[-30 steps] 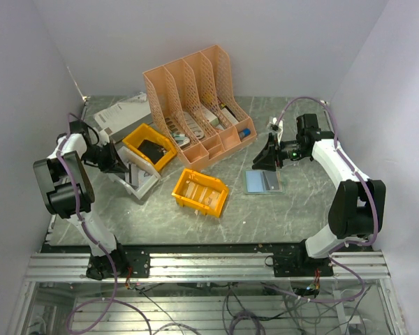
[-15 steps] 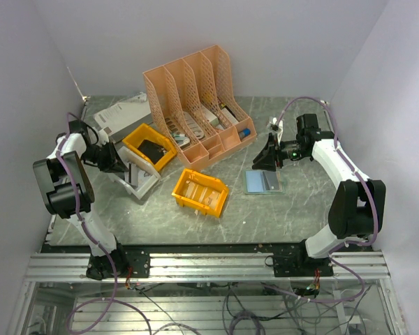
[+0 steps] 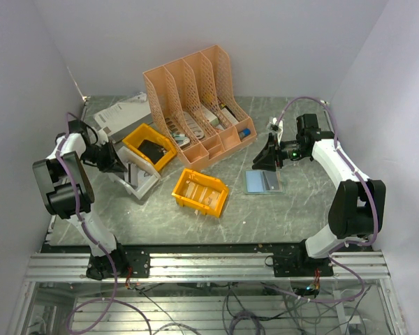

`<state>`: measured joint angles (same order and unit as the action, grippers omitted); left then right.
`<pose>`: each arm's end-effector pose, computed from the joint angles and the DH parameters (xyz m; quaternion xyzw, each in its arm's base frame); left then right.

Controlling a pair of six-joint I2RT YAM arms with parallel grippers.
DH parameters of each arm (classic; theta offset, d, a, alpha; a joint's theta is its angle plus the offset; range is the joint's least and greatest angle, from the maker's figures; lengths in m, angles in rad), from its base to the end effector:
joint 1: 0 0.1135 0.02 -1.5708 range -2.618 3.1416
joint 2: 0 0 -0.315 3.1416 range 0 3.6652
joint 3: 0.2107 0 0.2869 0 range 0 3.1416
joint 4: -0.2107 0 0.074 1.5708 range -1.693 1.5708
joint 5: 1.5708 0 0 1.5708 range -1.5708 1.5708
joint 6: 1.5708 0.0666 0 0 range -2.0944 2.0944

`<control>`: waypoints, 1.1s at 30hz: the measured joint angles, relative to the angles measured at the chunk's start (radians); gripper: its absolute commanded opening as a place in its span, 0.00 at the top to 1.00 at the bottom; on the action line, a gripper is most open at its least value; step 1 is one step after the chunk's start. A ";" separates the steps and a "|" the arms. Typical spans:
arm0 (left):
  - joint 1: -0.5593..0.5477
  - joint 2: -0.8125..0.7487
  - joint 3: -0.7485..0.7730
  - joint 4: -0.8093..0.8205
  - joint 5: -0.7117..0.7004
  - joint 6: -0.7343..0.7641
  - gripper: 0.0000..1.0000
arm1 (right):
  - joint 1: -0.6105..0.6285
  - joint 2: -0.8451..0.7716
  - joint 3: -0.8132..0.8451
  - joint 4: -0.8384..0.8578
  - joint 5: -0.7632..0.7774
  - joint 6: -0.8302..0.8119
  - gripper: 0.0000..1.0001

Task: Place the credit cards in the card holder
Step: Pick up the credit card from the storage box.

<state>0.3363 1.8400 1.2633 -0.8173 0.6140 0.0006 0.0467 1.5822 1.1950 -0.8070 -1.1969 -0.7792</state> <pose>0.3848 0.0939 0.1880 -0.1323 0.9406 -0.2827 0.1334 0.3389 0.0779 0.2867 -0.4223 0.7011 0.4613 0.3426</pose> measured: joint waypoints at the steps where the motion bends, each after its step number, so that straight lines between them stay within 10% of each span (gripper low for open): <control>1: 0.001 -0.002 0.001 -0.001 -0.002 -0.001 0.92 | 0.000 0.000 0.000 0.000 0.000 0.000 0.65; 33: 0.010 -0.394 0.064 0.012 -0.260 -0.050 0.93 | 0.000 0.001 0.000 -0.014 -0.001 -0.009 0.65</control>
<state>0.3462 1.4464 1.3273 -0.8051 0.3538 -0.0490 0.0467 1.5829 1.1954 -0.8215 -1.1976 -0.7883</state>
